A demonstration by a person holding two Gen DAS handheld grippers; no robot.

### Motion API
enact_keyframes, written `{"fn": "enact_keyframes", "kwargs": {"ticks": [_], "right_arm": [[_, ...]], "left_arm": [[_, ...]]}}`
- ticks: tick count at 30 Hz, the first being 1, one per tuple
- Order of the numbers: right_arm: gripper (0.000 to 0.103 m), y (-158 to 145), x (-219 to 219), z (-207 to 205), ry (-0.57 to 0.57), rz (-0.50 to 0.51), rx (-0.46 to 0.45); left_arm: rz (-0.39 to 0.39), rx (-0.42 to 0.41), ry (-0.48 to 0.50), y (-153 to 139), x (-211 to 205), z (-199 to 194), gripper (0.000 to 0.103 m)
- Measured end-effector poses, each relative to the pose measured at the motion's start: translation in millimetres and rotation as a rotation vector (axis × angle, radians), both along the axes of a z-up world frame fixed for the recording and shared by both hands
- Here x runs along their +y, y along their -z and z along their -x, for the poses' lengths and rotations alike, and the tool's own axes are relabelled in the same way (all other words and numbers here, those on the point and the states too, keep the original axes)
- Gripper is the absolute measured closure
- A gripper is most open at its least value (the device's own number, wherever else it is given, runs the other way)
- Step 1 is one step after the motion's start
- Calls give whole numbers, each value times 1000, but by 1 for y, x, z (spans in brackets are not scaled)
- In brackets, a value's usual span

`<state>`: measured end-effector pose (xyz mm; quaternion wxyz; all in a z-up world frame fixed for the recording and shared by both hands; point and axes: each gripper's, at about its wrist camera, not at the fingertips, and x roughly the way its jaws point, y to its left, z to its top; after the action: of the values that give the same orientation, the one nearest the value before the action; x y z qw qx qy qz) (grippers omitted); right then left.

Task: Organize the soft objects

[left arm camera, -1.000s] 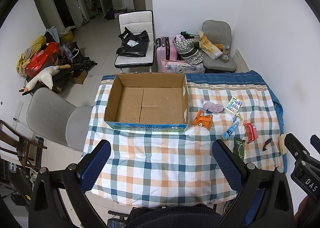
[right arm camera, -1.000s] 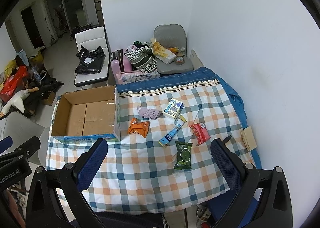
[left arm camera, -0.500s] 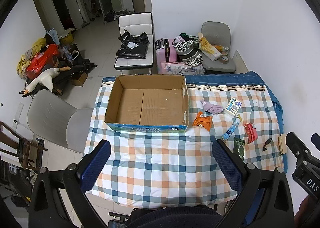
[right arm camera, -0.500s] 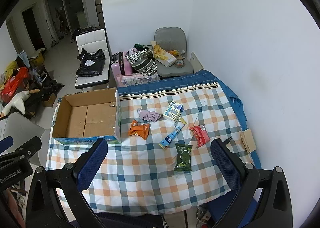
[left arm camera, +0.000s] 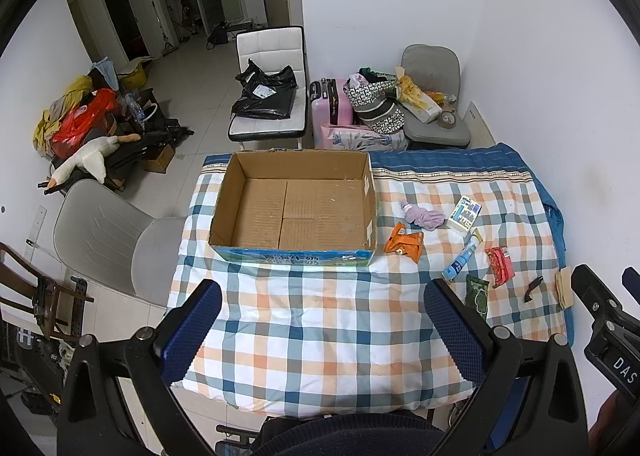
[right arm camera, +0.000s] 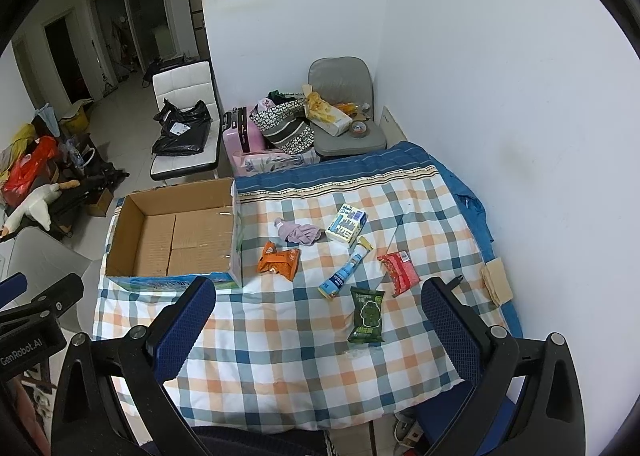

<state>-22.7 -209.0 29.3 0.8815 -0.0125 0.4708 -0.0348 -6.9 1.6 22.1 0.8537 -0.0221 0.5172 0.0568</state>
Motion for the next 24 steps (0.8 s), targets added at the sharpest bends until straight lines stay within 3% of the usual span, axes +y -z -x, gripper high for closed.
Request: {"fn": "enact_keyframes", "kwargs": {"ticks": [24], "right_arm": [[0,5,-7,-4,16,-27,16]], "left_arm": [[17,-12,12,3,-3,-6,0]]}}
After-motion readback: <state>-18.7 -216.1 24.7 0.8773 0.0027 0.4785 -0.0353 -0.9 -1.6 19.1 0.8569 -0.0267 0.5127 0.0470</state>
